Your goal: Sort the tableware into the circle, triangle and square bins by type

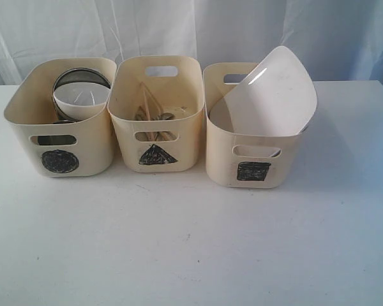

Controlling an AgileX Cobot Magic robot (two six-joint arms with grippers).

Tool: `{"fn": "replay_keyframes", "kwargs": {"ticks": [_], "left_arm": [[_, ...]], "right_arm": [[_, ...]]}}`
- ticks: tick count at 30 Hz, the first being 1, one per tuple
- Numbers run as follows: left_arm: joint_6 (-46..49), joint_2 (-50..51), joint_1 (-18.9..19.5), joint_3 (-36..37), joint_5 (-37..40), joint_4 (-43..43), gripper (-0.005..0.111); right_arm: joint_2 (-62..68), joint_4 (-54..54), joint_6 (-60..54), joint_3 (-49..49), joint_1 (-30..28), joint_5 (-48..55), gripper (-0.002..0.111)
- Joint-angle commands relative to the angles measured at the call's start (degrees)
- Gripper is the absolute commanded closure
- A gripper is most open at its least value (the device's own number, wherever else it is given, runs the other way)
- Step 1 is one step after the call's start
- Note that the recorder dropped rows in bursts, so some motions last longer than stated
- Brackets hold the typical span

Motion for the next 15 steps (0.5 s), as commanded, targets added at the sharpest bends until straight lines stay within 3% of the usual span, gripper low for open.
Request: {"fn": "replay_keyframes", "kwargs": {"ticks": [1, 15], "left_arm": [[-0.14, -0.22, -0.34, 0.28, -0.15, -0.63, 0.107], [-0.14, -0.22, -0.34, 0.28, -0.15, -0.63, 0.107]], "right_arm": [[-0.55, -0.1, -0.14, 0.09, -0.12, -0.64, 0.108], [-2.78, -0.1, -0.14, 0.09, -10.56, -0.64, 0.108]]}}
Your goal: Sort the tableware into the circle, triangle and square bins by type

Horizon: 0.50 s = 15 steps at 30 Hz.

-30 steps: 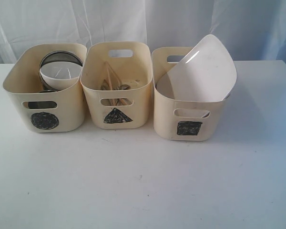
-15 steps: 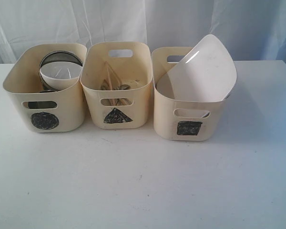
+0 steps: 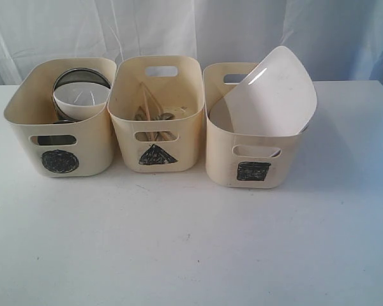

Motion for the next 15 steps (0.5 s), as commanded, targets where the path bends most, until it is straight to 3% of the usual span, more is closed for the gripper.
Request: {"fn": "replay_keyframes", "kwargs": {"ticks": [1, 15], "left_arm": [[-0.14, -0.22, -0.34, 0.28, -0.15, -0.63, 0.107], [-0.14, -0.22, -0.34, 0.28, -0.15, -0.63, 0.107]], "right_arm": [[-0.46, -0.1, -0.14, 0.09, -3.36, -0.64, 0.108], [-0.46, -0.1, -0.14, 0.09, -9.65, -0.53, 0.108]]}}
